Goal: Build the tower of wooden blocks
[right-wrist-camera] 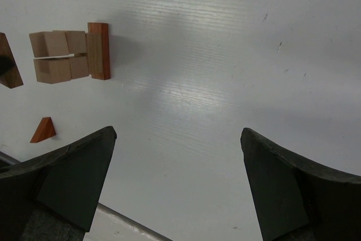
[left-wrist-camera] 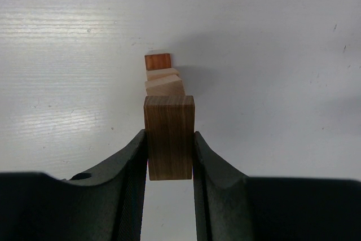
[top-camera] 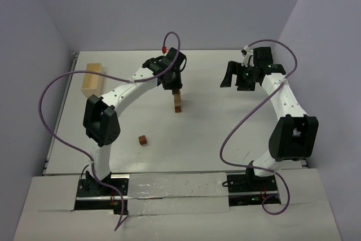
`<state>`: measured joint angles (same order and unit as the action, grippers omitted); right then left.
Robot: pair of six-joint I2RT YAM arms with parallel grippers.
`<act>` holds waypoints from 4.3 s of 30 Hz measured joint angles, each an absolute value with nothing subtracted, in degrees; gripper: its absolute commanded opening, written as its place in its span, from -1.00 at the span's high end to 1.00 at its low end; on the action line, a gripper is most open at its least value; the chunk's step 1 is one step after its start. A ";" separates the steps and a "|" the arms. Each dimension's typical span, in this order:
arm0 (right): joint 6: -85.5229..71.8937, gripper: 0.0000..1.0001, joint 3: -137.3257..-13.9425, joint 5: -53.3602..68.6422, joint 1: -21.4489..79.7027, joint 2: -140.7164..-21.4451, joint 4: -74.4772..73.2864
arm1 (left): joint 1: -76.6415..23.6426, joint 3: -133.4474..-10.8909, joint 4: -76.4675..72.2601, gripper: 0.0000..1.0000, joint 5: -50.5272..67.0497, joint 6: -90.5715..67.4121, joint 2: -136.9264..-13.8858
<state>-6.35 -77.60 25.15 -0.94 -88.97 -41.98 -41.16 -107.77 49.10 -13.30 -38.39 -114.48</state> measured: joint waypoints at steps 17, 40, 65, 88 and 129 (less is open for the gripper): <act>-6.57 -0.99 -77.60 25.17 -1.02 -89.18 -42.00 | -41.15 -107.11 49.06 0.85 -13.22 -38.63 -114.48; -6.57 -0.99 -77.60 25.19 -1.02 -89.43 -42.00 | -41.15 -107.33 49.08 0.82 -12.33 -38.59 -117.47; -6.57 -0.99 -77.60 25.63 -1.02 -89.43 -42.00 | -41.15 -108.39 49.13 0.34 -11.91 -38.57 -118.13; -6.61 -0.99 -77.60 26.32 -1.02 -89.52 -42.00 | -42.30 -108.71 49.04 -0.56 -12.52 -35.08 -116.86; -14.72 -0.70 -99.87 10.02 22.15 -115.76 -41.59 | -22.13 -80.62 35.81 0.42 7.95 -18.59 -94.65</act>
